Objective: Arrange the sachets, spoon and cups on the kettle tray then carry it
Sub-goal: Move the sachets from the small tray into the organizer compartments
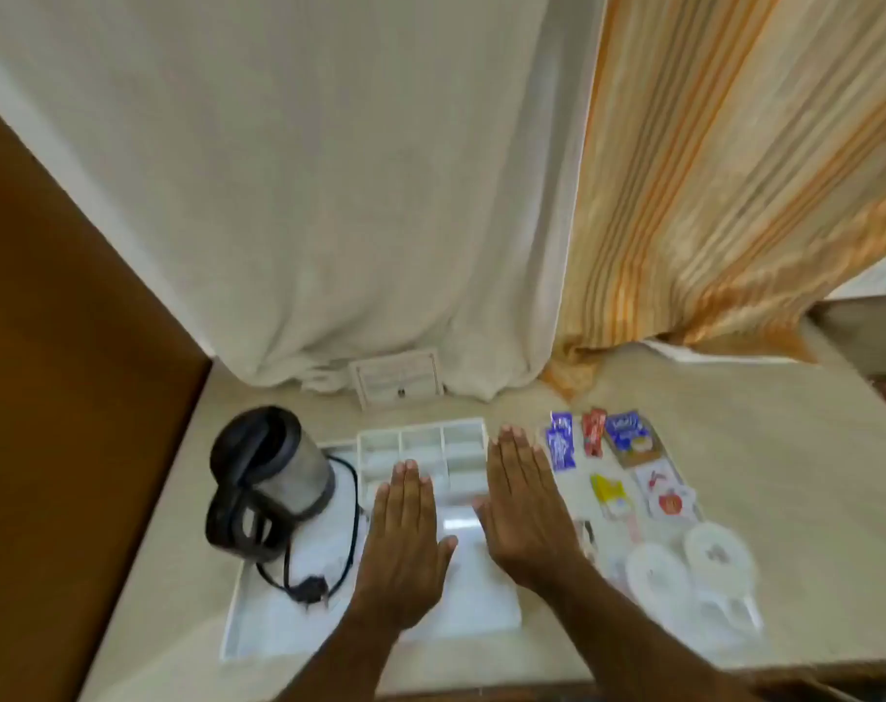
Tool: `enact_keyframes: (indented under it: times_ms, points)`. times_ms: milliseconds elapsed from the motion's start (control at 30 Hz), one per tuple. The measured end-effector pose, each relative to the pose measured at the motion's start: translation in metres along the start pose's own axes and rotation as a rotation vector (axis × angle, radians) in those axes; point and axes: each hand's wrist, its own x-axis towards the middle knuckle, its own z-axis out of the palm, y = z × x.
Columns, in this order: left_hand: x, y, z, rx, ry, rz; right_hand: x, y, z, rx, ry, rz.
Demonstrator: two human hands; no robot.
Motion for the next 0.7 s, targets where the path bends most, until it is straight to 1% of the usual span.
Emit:
enact_keyframes:
  times_ms: [33, 133, 200, 300, 533, 633, 667, 700]
  points:
    - [-0.006, 0.001, 0.012, 0.005, -0.009, -0.029, -0.009, 0.002, 0.01, -0.005, -0.015, 0.021]
    - [-0.019, 0.006, 0.031, -0.048, -0.082, -0.08, -0.034, 0.007, 0.027, -0.052, -0.132, 0.09]
    - [-0.023, 0.008, 0.042, -0.083, -0.121, -0.095, -0.045, 0.006, 0.034, -0.049, -0.18, 0.106]
    - [-0.022, 0.006, 0.047, -0.109, -0.121, -0.115, -0.04, 0.009, 0.037, -0.047, -0.206, 0.107]
    - [-0.03, 0.003, 0.057, -0.095, -0.178, -0.15, -0.037, 0.008, 0.036, 0.008, -0.329, 0.131]
    - [-0.03, -0.001, 0.06, -0.084, -0.161, -0.133, -0.033, 0.007, 0.031, 0.049, -0.309, 0.108]
    - [-0.03, -0.001, 0.061, -0.094, -0.158, -0.13, -0.029, 0.009, 0.027, 0.079, -0.277, 0.122]
    - [-0.03, -0.001, 0.062, -0.098, -0.157, -0.129, -0.021, 0.012, 0.024, 0.104, -0.22, 0.177]
